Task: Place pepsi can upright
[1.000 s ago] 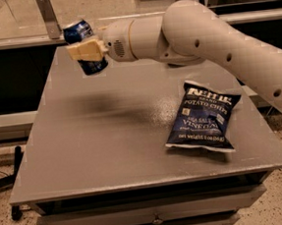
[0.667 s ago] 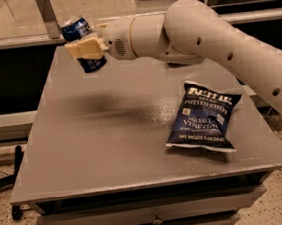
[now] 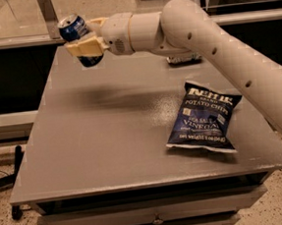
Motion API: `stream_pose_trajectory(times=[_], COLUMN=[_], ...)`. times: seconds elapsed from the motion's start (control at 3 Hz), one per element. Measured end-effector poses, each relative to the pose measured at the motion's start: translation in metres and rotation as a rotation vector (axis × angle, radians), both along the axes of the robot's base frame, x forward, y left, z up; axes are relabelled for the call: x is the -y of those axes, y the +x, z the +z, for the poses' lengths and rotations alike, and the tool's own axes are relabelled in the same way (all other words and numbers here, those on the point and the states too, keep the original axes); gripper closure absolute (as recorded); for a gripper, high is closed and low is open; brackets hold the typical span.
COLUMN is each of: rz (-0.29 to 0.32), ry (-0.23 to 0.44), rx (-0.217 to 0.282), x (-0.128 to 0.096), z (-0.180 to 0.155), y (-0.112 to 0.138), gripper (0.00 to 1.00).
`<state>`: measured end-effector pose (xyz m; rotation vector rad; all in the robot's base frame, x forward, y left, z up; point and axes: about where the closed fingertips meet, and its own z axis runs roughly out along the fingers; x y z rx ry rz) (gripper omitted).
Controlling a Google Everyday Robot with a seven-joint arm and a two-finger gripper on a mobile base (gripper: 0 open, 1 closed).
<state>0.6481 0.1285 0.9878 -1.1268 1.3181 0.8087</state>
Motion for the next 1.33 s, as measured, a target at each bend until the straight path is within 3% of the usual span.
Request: stream_pose_trajectory(times=[0.33,1.33], rz=[0.048,0.119], ry=[-0.013,-0.046], rx=[0.011,-0.036], x=[-0.012,-0.035], z=[-0.019,-0.079], y=[0.013,0.022], gripper=[1.0,1.0])
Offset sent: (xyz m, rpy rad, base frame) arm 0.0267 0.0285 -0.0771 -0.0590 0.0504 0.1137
